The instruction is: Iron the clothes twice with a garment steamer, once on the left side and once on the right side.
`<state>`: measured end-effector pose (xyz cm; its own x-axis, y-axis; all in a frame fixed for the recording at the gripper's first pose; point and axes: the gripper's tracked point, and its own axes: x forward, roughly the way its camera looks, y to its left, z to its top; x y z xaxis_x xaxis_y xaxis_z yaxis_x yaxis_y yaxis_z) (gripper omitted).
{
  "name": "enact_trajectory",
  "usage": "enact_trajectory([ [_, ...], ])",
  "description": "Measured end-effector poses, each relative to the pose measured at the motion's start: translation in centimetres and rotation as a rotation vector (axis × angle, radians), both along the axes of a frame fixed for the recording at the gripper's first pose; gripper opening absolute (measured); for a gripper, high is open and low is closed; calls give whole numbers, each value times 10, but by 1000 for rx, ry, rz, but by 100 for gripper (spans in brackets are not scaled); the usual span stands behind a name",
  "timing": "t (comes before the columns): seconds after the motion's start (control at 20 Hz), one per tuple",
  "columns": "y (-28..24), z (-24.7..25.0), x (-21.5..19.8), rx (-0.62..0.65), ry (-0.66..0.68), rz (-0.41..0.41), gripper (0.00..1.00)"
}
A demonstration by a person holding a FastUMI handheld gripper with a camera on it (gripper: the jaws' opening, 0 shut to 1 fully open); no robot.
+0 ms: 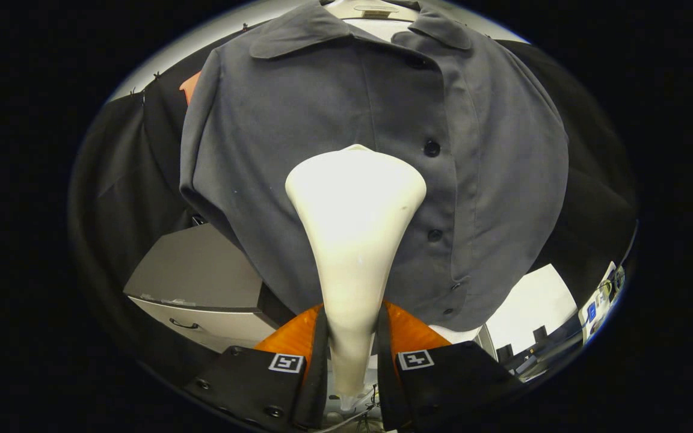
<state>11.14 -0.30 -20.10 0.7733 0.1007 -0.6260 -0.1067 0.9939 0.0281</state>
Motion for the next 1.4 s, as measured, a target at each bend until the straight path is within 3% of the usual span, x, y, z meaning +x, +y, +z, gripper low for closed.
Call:
enact_trajectory([
  [1.4,-30,-122,-18,-57,171,-27,43],
])
